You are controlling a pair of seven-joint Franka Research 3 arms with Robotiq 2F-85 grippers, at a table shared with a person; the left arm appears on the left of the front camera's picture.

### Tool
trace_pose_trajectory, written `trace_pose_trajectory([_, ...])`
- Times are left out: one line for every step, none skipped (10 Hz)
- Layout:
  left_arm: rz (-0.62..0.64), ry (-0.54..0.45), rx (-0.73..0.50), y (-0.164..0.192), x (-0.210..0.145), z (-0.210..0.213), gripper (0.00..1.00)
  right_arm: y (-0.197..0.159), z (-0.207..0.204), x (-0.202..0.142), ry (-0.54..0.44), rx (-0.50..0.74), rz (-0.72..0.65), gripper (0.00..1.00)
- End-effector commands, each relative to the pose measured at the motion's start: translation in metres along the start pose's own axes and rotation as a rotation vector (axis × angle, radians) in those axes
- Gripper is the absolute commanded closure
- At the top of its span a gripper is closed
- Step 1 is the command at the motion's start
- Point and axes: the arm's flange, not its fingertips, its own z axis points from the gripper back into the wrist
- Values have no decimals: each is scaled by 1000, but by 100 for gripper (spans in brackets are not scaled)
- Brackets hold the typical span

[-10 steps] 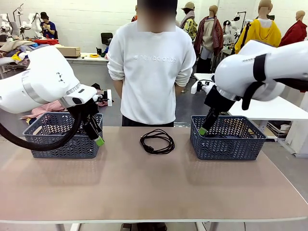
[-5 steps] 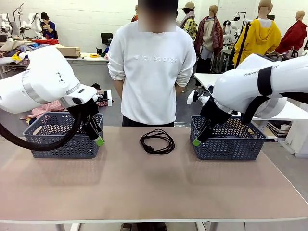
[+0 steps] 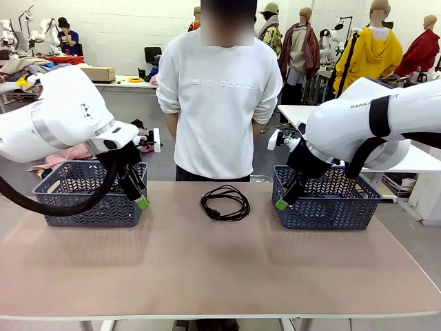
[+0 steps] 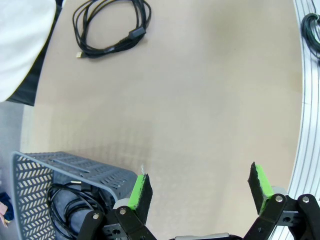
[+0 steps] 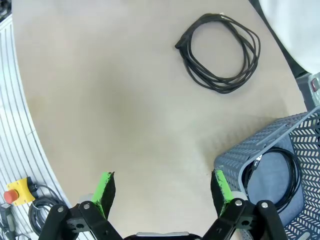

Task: Organize the cables according to human instructions.
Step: Pick up a bundle of cables and place it in the basket indicated by the human.

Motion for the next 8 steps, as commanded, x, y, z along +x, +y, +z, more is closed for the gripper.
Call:
trace_pose_trajectory([3,-2,3,1,-1,3,0,-1,1,0,5,-8,-9,0])
trace_pose_trajectory([3,-2,3,1,-1,3,0,-1,1,0,5,-8,-9,0])
trace_pose_trajectory([3,-2,3,1,-1,3,0,-1,1,0,5,-8,-9,0])
trace_pose_trajectory([3,-2,3,1,-1,3,0,-1,1,0,5,-8,-9,0])
trace_pose_trajectory([3,-2,3,1,-1,3,0,-1,1,0,5,-8,-9,0])
trace_pose_trajectory([3,-2,3,1,-1,3,0,-1,1,0,5,-8,-9,0])
trace_pose_trajectory([3,-2,3,1,-1,3,0,-1,1,0,5,-8,-9,0])
trace_pose_trajectory([3,-2,3,1,-1,3,0,-1,1,0,5,-8,-9,0])
